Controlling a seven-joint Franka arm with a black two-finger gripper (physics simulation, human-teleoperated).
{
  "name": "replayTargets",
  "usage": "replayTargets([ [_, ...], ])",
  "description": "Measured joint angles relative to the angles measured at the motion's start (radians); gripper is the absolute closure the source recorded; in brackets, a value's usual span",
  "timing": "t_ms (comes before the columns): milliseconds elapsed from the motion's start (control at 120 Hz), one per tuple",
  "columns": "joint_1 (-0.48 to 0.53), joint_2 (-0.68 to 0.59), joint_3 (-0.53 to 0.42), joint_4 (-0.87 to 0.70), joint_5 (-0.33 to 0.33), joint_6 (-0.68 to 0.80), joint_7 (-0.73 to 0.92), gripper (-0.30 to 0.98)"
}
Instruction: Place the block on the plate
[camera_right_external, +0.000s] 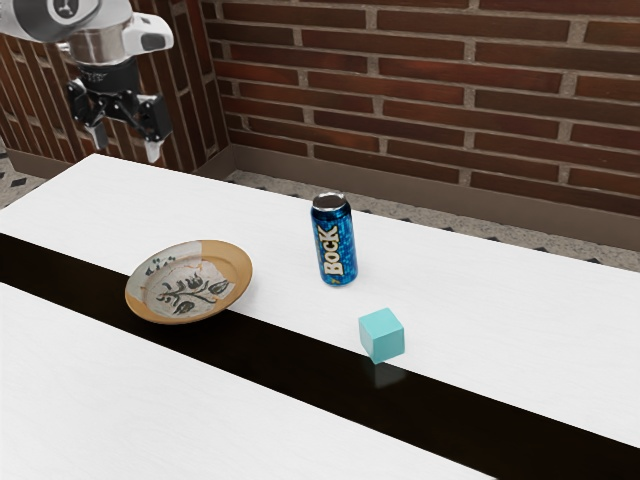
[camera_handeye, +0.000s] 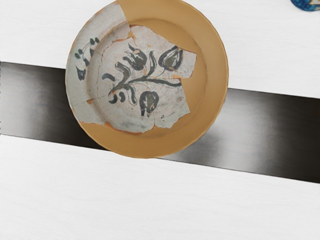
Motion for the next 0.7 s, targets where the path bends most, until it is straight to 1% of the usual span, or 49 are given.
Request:
replayTargets([
  [183,0.006,-0.001,-0.011,-0.002,0.004,0.007,-0.020,0.00],
  [233,0.003,0.009,-0.013,-0.033,0.005,0.022,-0.025,0.00],
  [300,0.005,0.043,-0.015,-0.092,0.002,0.078,-0.031,0.00],
  [350,0.009,0.075,-0.020,-0.133,-0.033,0.121,-0.040,0.00],
  [433,0.009,0.149,-0.024,-0.159,-0.115,0.188,-0.065,0.00],
  [500,-0.018,0.202,-0.023,-0.162,-0.162,0.240,-0.092,0.00],
  [583,-0.089,0.270,-0.024,-0.156,-0.195,0.300,-0.128,0.00],
  [700,-0.156,0.357,-0.028,-0.118,-0.215,0.368,-0.189,0.00],
])
